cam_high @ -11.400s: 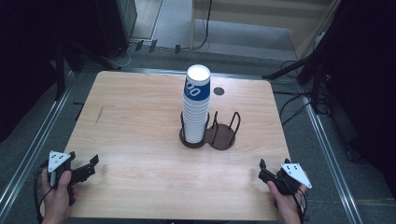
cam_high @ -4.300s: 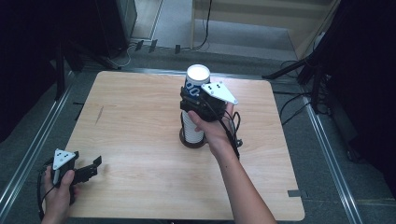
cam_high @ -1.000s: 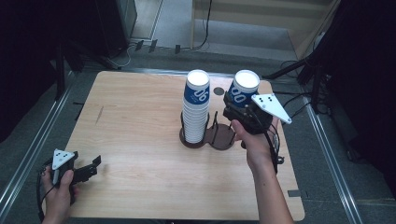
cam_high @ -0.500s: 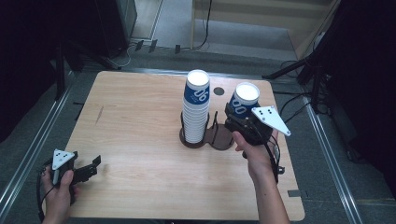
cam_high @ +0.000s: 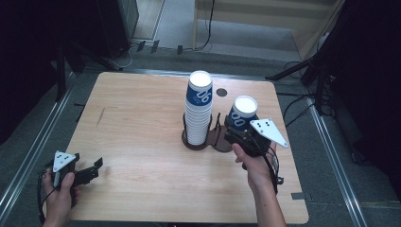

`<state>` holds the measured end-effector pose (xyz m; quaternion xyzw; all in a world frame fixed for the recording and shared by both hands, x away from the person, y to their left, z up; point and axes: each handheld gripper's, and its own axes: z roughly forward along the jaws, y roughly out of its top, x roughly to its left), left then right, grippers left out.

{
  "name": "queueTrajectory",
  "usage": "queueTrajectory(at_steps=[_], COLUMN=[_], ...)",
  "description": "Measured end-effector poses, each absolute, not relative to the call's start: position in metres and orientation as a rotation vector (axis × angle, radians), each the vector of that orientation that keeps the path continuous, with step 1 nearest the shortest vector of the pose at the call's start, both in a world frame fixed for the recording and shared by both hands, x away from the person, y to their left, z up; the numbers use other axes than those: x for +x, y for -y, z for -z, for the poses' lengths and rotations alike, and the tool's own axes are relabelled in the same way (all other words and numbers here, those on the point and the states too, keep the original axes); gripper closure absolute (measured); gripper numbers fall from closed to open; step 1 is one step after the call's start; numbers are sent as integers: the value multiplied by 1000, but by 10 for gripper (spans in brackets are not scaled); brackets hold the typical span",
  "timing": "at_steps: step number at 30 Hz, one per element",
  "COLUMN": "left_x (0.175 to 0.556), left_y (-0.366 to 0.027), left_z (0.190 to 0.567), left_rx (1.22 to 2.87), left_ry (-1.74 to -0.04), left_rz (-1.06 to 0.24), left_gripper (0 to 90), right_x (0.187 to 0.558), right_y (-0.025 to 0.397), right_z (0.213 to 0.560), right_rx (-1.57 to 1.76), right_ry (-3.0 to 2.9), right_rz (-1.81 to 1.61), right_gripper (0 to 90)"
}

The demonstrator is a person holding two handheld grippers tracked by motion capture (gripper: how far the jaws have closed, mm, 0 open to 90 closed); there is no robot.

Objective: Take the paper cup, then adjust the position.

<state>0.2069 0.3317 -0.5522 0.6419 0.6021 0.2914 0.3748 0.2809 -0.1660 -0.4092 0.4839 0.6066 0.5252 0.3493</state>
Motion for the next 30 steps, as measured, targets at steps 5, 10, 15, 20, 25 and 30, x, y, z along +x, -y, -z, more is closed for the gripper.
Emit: queueTrajectory(at_steps=[5,10,15,20,25,30], left_x=[206,205,206,205,202,202], left_y=[-332,-331,-327,-325,-320,-309], left_z=[552,552,551,544,533,520], left_rx=[1630,1621,1613,1627,1613,1607], left_ry=[-1533,-1491,-1461,-1465,-1399,-1345], left_rz=[-745,-735,-759,-748,-710,-681], left_gripper=[142,142,142,141,124,115], right_x=[275,272,269,268,265,264], right_y=[165,163,158,152,151,149], right_z=[418,425,433,442,446,450], right_rx=[1239,1241,1233,1226,1226,1225], right_ry=[-1579,-1595,-1608,-1634,-1646,-1659], right_rz=[-1372,-1368,-1340,-1308,-1301,-1296], right_gripper=[178,178,178,178,178,178])
